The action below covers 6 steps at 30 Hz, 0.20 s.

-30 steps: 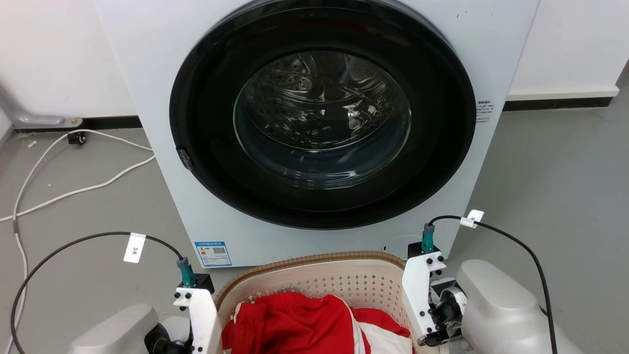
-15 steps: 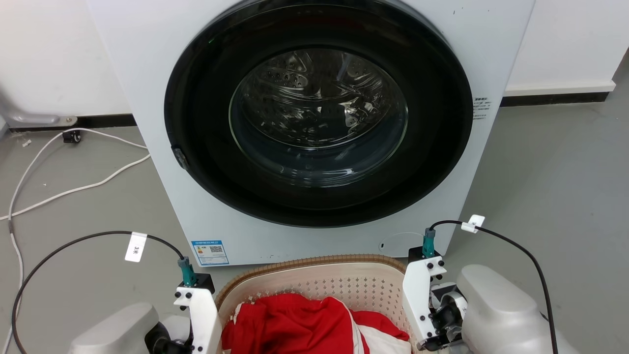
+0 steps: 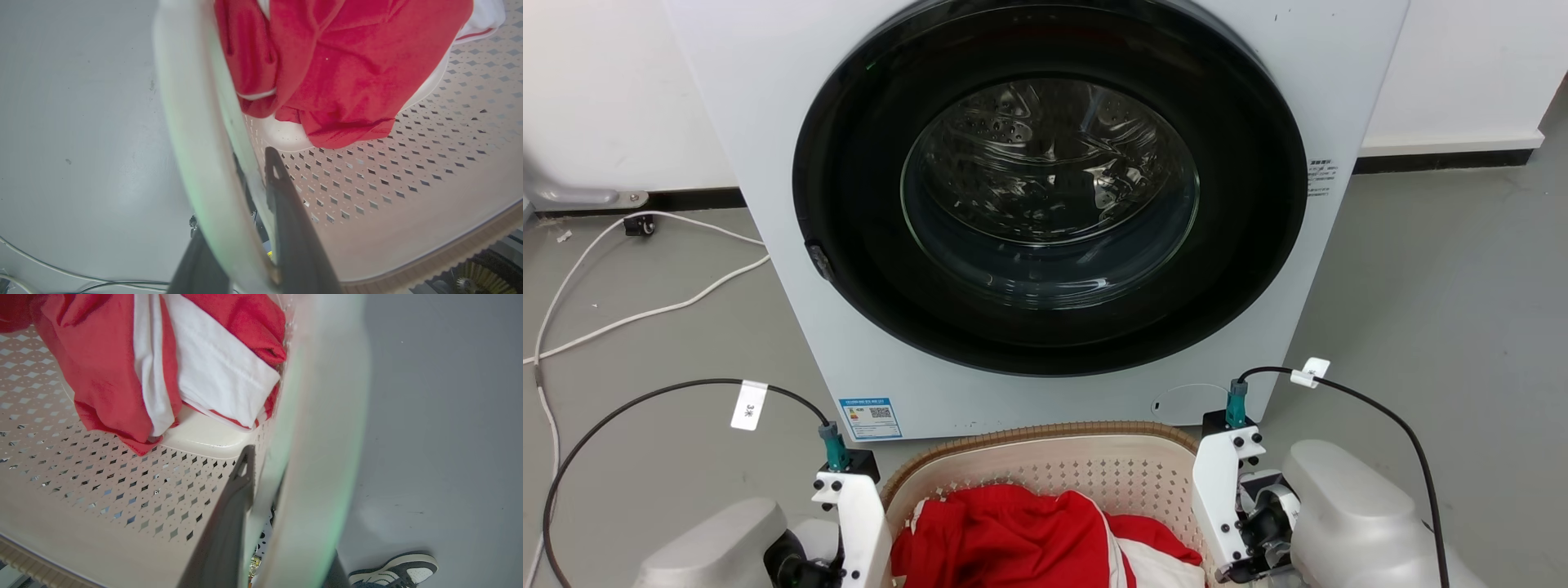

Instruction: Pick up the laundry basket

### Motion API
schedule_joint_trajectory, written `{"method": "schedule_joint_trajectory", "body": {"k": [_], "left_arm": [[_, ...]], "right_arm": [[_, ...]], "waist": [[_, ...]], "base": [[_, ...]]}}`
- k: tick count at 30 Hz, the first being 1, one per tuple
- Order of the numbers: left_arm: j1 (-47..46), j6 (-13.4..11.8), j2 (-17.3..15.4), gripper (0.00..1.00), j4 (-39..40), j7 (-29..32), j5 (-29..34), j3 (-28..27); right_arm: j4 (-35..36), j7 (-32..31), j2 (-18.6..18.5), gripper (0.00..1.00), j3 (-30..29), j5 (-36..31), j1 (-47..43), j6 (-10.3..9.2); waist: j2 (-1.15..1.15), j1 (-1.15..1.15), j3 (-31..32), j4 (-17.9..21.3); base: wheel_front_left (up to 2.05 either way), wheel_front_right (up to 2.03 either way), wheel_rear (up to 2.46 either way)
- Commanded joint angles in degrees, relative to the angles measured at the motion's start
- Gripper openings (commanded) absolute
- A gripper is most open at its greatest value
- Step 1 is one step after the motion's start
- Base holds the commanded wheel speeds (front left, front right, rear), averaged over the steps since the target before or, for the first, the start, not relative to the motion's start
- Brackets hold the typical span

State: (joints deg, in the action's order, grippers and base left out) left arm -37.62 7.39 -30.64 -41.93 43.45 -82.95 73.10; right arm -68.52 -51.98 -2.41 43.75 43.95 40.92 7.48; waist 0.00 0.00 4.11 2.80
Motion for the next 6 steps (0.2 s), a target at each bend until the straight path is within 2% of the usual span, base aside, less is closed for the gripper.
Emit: {"method": "schedule_joint_trajectory", "body": {"k": [1, 6], "left_arm": [[-0.4, 0.1, -0.7, 0.00, -0.5, 0.2, 0.4, 0.2], [-0.4, 0.1, -0.6, 0.00, -0.6, 0.1, 0.3, 0.3]], "right_arm": [[-0.2, 0.2, -0.9, 0.00, 0.3, 0.3, 0.9, 0.02], [-0.4, 0.4, -0.9, 0.00, 0.7, 0.8, 1.2, 0.02]], "waist": [[0.00, 0.00, 0.0, 0.0], [0.00, 0.00, -0.1, 0.0]], "base": [[0.00, 0.00, 0.00], [0.00, 0.00, 0.00]]}}
